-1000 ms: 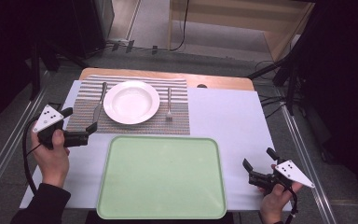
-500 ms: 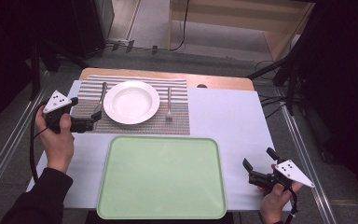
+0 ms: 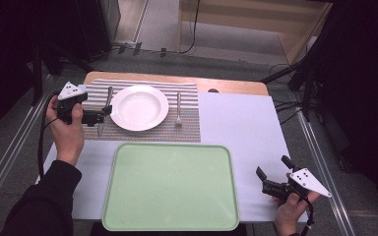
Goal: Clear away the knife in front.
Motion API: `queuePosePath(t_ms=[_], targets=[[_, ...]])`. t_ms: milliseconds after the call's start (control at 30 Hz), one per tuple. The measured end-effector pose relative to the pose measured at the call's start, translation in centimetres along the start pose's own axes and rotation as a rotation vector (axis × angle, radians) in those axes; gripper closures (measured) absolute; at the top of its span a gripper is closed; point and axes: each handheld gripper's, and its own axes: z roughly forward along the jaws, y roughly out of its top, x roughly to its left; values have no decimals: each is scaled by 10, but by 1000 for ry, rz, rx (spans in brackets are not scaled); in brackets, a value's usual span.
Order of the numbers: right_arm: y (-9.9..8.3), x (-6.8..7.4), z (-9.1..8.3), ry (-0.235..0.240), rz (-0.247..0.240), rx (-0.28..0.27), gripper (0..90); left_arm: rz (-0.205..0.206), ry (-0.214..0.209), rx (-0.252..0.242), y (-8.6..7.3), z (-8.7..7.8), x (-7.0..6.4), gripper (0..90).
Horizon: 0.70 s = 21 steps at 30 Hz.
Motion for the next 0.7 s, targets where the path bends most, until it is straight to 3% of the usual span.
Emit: queuePosePath(t_ms=[367,567,700], targets=[[0,0,0,-1,-5,1,0,-15,3,66,7,23,14,0],[0,0,1,-8,-4,4,0,-48,-2,98,8,35,25,0],[0,1,0,-15,7,13,0,-71,51,128,9,43,31,109]])
